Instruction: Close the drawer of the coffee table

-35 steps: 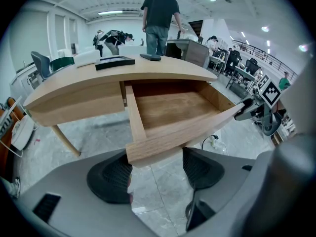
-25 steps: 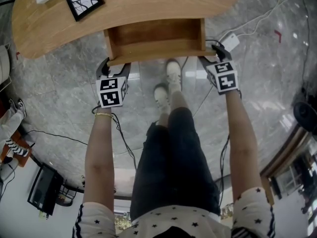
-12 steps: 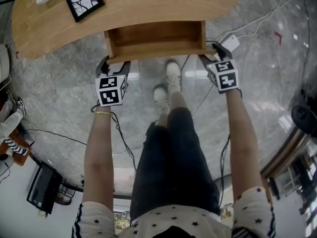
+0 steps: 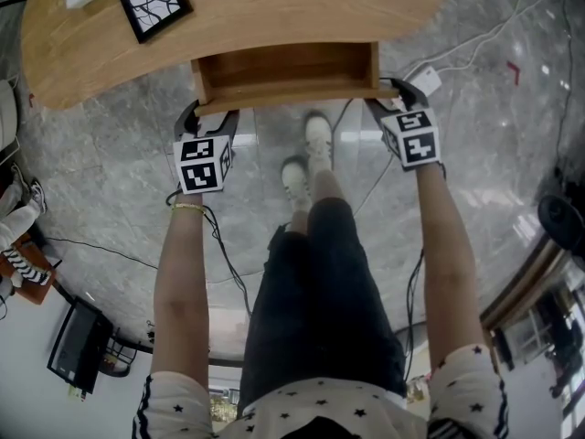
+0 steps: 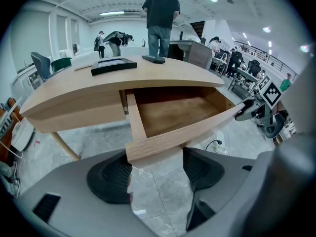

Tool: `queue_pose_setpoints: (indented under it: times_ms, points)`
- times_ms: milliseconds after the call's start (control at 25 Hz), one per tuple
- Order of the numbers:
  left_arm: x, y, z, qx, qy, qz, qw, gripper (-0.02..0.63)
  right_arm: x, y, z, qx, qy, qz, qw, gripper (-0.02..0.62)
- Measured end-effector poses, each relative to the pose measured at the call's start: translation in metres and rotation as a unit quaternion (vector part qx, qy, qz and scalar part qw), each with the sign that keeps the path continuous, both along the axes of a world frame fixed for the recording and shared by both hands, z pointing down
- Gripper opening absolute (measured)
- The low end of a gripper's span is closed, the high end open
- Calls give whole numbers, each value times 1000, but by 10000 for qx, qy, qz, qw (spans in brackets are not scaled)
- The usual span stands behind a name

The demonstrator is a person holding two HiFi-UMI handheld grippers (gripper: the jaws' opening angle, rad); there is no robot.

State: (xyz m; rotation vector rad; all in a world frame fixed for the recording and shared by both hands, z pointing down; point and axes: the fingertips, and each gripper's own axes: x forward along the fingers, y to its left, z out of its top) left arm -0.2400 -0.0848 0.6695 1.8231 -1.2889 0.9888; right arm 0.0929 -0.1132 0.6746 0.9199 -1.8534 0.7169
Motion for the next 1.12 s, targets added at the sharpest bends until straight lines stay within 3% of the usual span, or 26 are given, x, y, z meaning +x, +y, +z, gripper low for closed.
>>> queue_pose_setpoints:
  times_ms: [1120]
  points:
    - [-4, -30, 1, 50, -8, -4, 10000, 333, -6, -28, -1, 31, -74, 51, 10000, 285]
